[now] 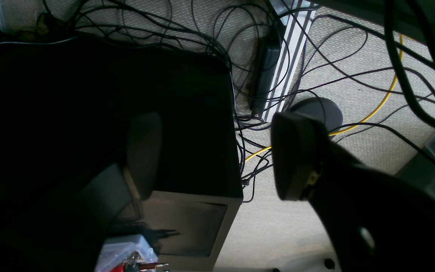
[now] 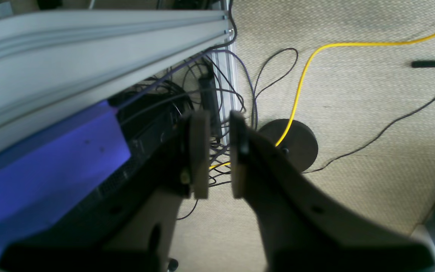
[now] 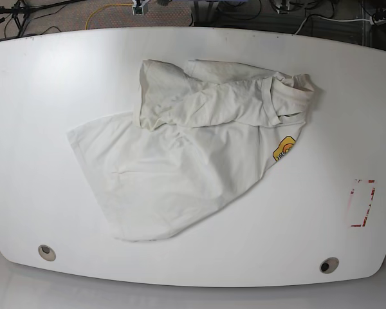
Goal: Fold the T-shirt properly
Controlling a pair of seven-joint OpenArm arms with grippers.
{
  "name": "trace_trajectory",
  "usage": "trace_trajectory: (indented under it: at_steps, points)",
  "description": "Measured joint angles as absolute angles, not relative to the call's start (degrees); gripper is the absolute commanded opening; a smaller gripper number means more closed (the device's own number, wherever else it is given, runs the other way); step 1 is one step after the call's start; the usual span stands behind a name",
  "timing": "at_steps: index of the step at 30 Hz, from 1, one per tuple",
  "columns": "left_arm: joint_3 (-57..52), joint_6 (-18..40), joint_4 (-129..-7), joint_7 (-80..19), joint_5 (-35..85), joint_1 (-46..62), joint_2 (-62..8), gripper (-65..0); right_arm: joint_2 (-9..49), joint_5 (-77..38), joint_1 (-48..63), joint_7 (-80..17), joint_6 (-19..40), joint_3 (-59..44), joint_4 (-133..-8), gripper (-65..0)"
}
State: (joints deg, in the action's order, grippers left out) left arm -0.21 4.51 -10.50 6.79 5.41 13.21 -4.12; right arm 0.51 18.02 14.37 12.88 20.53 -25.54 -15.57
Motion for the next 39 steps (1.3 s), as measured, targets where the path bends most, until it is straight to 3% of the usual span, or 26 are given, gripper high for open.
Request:
trace_trajectory:
  at_steps: [2,3,5,27,31,39]
  points:
    - [0.3,4.5,-10.7,6.5,5.4,14.3,-4.1,-24.0,0.5,18.0,14.6,12.9,20.5,-25.5,-15.6,-57.0]
    - [1.0,3.7,-17.4,2.9,5.1,15.9,-4.1,-24.0,-0.3,18.3,16.6,12.4,20.8,-22.7,-19.3,-57.0]
    - [1.2,3.8,-23.5,7.0,4.6,18.0,-4.1,-24.0,-1.2,17.9,18.3,15.3,20.8,-22.1,-21.3,-57.0]
    - [0.8,3.9,-31.4,4.8,4.7,21.5,-4.0,-24.6,-5.3,18.9,30.5,12.8,21.4,-16.7,-35.5,-57.2]
    - [0.5,3.9,-35.9,5.5,4.7,25.7,-3.8,-23.6,-6.0,18.4,35.0,12.9,21.6,-17.4,-42.8,-56.3]
    - [0.7,4.5,-31.2,6.9,4.8,22.6,-4.0,-23.6,-3.9,17.9,27.4,13.6,21.0,-17.2,-40.0,-56.6]
